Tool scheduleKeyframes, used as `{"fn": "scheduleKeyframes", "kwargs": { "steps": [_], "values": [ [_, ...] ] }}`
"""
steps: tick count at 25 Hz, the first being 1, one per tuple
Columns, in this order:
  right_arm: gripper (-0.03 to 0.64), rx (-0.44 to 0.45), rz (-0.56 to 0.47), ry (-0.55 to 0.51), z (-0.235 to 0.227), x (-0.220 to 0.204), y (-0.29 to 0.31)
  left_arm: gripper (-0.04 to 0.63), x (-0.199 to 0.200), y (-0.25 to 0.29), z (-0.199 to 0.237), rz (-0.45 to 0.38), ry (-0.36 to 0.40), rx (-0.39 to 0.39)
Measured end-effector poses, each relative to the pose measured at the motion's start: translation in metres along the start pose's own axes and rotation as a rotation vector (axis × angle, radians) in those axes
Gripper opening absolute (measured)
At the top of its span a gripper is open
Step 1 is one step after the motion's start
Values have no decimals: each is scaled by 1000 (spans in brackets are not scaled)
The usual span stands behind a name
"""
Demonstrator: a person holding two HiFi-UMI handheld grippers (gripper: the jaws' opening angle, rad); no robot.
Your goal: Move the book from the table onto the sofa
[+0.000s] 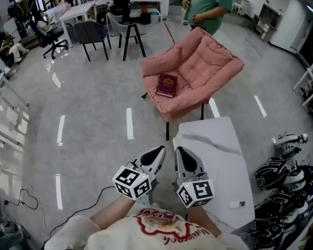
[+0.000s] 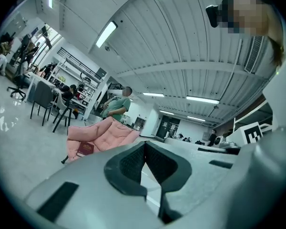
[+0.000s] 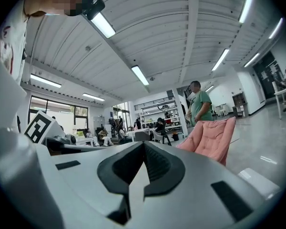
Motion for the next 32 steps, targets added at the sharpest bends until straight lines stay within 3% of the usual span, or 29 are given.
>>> {"fn": "scheduleKeyframes", "kwargs": {
  "steps": [11,17,32],
  "values": [
    [0,-2,-3,-5,29,2,-55,5,-12,-44,-44,14,11,0],
    [0,2,24,64,33,-6,-51,5,-10,-54,-41,19,17,0],
    [0,19,18,2,56,-1,-54,5,-7,-70,-39,-2,17,-2]
  ]
}}
Point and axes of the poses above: the fingertips, and each gripper's own axes: y forward along the fingers, z to its left, x out of its top, the point moved 9 cm from there along -y, backward along the fingers, and after that the axes turned 1 degree about -y, right-handed, at the moved point
